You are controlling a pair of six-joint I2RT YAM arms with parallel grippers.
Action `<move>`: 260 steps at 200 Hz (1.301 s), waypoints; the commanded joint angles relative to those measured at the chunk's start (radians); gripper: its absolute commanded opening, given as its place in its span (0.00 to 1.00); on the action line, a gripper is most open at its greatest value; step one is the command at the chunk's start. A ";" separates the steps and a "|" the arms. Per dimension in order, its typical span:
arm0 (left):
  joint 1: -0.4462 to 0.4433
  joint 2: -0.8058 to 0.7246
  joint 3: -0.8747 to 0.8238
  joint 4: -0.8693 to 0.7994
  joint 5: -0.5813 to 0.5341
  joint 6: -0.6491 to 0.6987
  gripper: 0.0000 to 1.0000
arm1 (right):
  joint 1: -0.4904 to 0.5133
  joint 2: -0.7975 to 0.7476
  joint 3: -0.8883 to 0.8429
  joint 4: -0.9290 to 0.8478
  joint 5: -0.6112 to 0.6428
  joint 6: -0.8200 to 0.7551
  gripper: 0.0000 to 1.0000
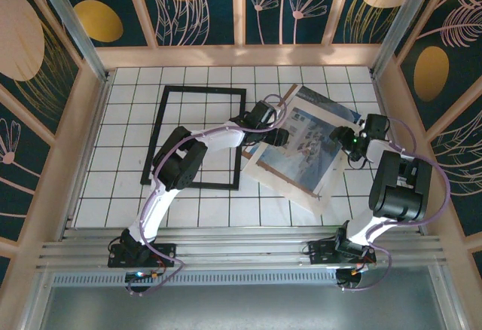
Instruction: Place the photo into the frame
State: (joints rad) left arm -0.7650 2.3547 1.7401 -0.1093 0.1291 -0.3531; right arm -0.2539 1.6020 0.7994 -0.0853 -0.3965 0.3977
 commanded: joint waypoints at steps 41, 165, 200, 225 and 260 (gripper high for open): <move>-0.005 -0.011 -0.040 -0.035 0.014 -0.034 0.78 | 0.016 -0.056 -0.046 0.074 -0.154 0.002 0.73; -0.004 -0.011 -0.043 -0.023 0.031 -0.049 0.78 | -0.051 -0.296 -0.333 0.523 -0.354 0.220 0.79; -0.004 -0.012 -0.045 -0.020 0.034 -0.051 0.78 | -0.058 -0.334 -0.350 0.537 -0.339 0.247 0.78; -0.005 -0.012 -0.043 -0.017 0.035 -0.052 0.78 | -0.058 -0.322 -0.317 0.430 -0.284 0.209 0.69; -0.005 -0.013 -0.033 -0.019 0.036 -0.050 0.78 | -0.058 -0.291 -0.292 0.321 -0.231 0.145 0.44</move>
State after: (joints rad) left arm -0.7647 2.3440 1.7199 -0.0891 0.1223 -0.3798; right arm -0.3069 1.2968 0.4747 0.3187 -0.6750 0.5949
